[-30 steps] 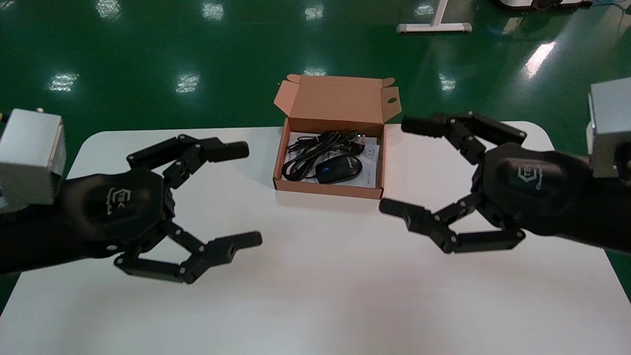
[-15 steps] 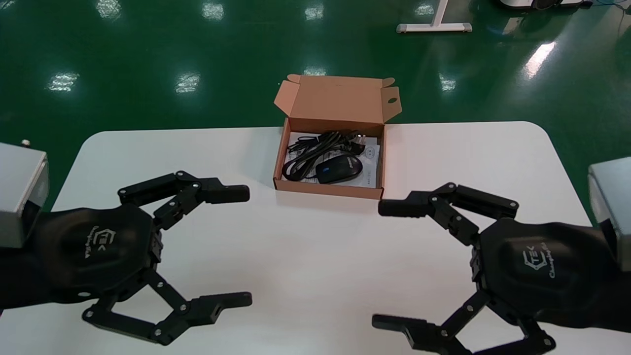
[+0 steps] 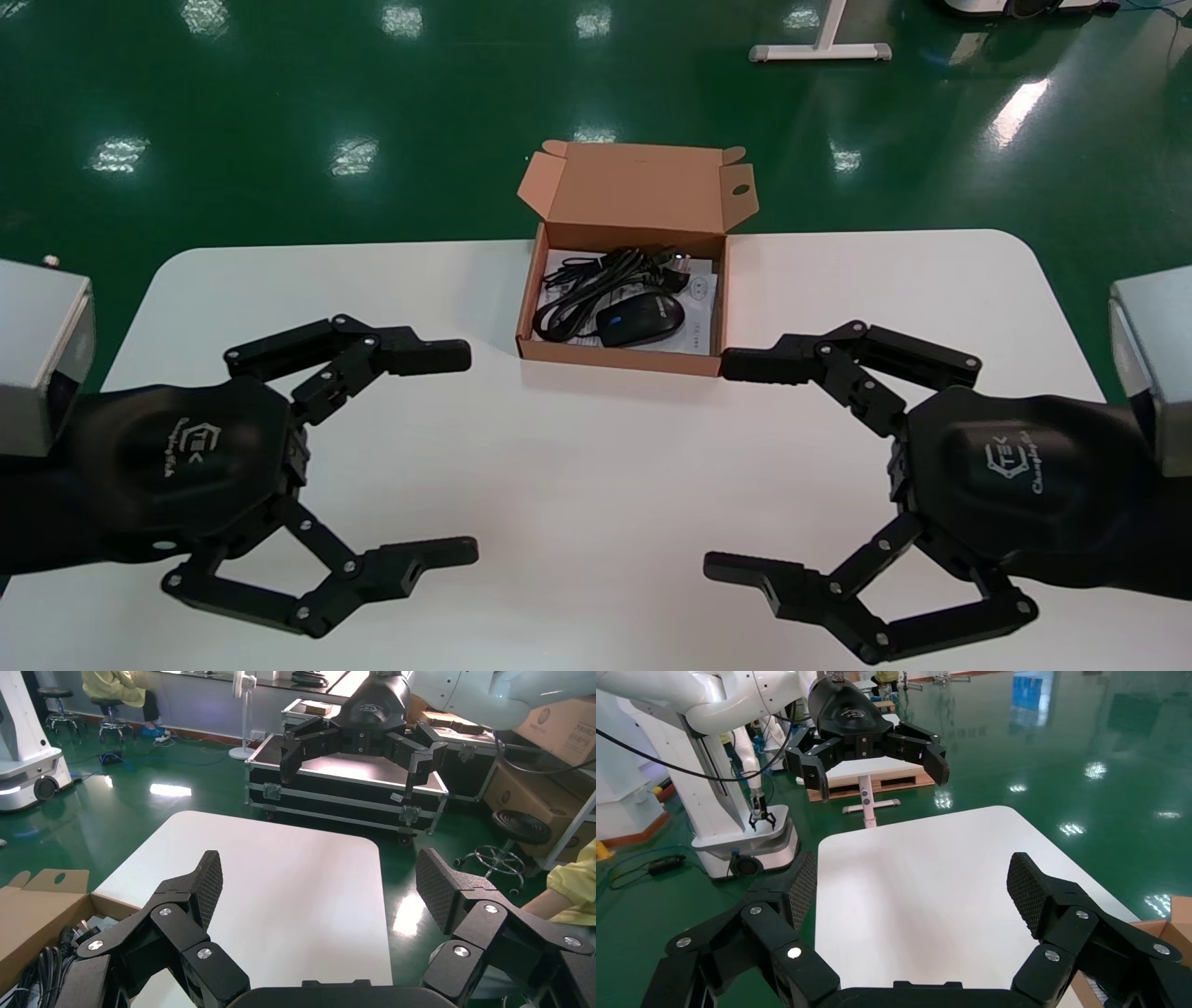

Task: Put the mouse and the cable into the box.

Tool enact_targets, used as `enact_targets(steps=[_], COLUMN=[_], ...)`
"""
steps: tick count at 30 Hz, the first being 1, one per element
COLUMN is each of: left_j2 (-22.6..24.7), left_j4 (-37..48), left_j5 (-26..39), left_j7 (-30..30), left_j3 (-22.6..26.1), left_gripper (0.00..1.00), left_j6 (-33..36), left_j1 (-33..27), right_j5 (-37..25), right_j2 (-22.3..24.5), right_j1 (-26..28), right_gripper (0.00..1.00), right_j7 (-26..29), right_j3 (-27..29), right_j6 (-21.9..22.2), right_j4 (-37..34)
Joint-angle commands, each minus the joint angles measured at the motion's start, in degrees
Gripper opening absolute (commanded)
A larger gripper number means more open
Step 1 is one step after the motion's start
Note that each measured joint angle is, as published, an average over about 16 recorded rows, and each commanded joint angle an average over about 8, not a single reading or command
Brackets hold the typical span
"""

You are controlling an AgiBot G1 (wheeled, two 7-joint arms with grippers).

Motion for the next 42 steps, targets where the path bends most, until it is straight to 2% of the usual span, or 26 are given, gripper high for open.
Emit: enact_targets(steps=[1, 42], left_j2=[0.0, 0.2], left_j4=[0.0, 0.3], left_j5=[0.0, 0.1], left_j7=[0.0, 0.1], left_j3=[0.0, 0.0], left_gripper=[1.0, 1.0], left_j6=[0.0, -0.2], left_j1=[0.0, -0.1], right_j5=[0.0, -0.2], right_j2=[-0.1, -0.3], right_j1=[0.0, 0.3], right_gripper=[1.0, 1.0], right_j7=[0.0, -0.3], right_j3=[0.0, 0.0], right_j6=[0.1, 0.3], right_j4=[-0.1, -0.6])
